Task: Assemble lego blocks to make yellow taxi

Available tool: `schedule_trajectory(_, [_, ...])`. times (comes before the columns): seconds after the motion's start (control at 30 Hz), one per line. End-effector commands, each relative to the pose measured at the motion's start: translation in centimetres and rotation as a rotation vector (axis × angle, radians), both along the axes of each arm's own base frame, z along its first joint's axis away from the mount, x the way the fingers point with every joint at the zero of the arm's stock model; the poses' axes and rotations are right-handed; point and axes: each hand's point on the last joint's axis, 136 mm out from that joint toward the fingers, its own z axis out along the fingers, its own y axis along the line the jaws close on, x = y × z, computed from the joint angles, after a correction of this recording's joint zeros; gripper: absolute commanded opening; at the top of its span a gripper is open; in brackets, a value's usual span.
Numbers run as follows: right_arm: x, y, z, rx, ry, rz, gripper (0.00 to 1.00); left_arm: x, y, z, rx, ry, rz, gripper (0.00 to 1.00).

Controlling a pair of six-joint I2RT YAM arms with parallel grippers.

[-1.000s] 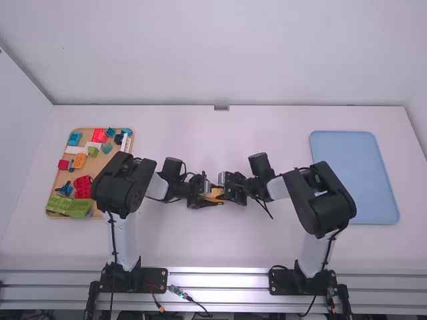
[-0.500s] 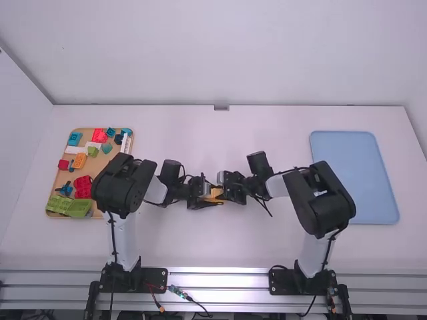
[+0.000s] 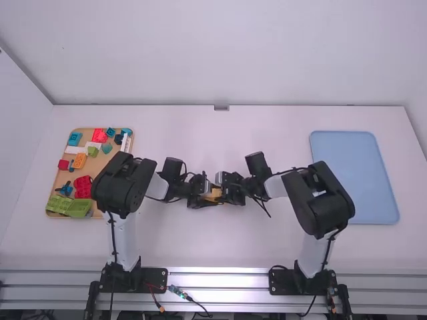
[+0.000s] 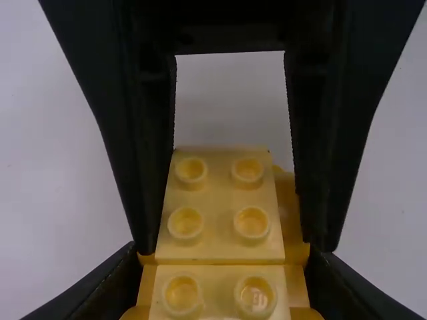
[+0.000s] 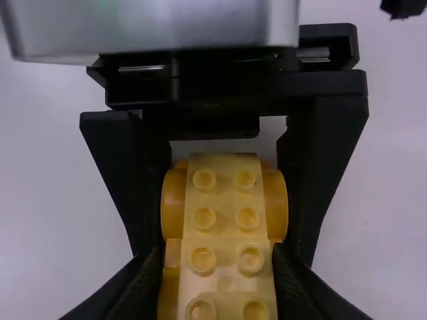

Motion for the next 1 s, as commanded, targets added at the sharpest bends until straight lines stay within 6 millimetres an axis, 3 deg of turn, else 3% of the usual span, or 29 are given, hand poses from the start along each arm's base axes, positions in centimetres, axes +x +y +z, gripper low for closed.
schedule_trajectory(0.0, [0.9,0.2,0.3,-0.012,-0.023,-0.01,0.47,-0.3,0.7,-1.9,0.075,0.021,0.033,0.32])
schedule_trajectory(0.2, [1.4,-0.1,1.1,-0.002,-0.045,-0.023,0.61,-0.7,0.8,-2.0,0.066,-0.011,0.034,0.32])
schedule_trajectory(0.43, [0.9,0.2,3.6,0.053,-0.091,0.026,0.61,-0.7,0.8,-1.9,0.059,-0.009,0.047,0.33])
schedule_trajectory(0.47, [1.0,0.2,3.7,0.054,-0.094,0.025,0.59,-0.7,0.8,-1.9,0.06,-0.01,0.048,0.33])
schedule_trajectory(0.53, [1.1,0.3,3.8,0.057,-0.101,0.026,0.41,-0.6,0.9,-2.1,0.071,-0.011,0.055,0.32])
schedule_trajectory(0.6, [0.9,0.3,3.8,0.061,-0.098,0.03,0.06,-0.6,1.0,-2.2,0.076,-0.01,0.058,0.32])
schedule_trajectory(0.63, [0.9,0.3,3.9,0.066,-0.095,0.033,0.0,-0.5,1.0,-2.2,0.082,-0.007,0.062,0.32])
schedule_trajectory(0.97, [0.8,-0.2,1.8,0.05,-0.041,0.023,0.0,0.0,0.9,-2.3,0.098,0.031,0.063,0.32])
